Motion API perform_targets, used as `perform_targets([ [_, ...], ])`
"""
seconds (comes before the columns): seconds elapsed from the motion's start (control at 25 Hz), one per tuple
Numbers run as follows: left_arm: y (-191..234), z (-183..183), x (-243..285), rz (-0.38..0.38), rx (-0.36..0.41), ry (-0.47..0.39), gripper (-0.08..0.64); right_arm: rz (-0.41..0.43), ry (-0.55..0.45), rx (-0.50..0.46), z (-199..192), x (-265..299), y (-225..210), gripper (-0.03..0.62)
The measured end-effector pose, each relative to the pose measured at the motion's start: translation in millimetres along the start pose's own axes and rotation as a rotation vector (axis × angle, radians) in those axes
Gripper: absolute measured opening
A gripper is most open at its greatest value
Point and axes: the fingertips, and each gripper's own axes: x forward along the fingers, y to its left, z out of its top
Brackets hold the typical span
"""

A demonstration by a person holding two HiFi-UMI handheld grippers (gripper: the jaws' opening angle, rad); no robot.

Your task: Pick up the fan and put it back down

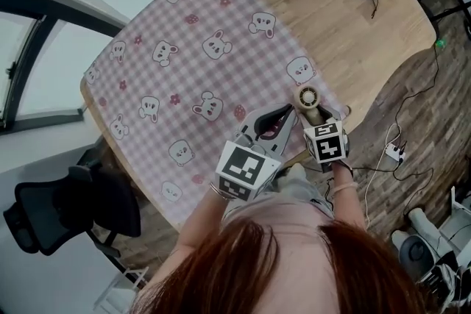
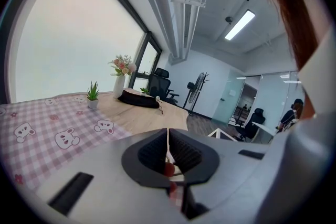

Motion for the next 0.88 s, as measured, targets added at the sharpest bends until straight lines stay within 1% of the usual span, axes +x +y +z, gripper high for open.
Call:
perform_targets([
  [0.12,1,-2,-1,0.007,-0.004,0.0,0.015,0.013,-0.006,-0.013,-1,1,0,0.196],
  [0.24,0,-4,-5,0.025,0.008,-0.006,0.015,0.02,-0.044,-0.046,-1,0,3,0.192],
  [0.4,-2,5,-8,0.035,0.007,-0.021,0.015,0.017,-0.061,-0.087,3,-5,3,0.19],
  [0.52,-6,15,-11,0.04,-0.01,-0.014,0.015,0.025,-0.056,-0.088,6,-16,4,0.19],
  [0.6,-7,19,-13,0.044,-0.007,-0.018,0.015,0.028,-0.06,-0.091,8,-18,5,0.19],
  [0.88,1,9,-10,0.046,-0.004,-0.038,0.015,0.022,-0.098,-0.087,10,-10,6,0.189],
])
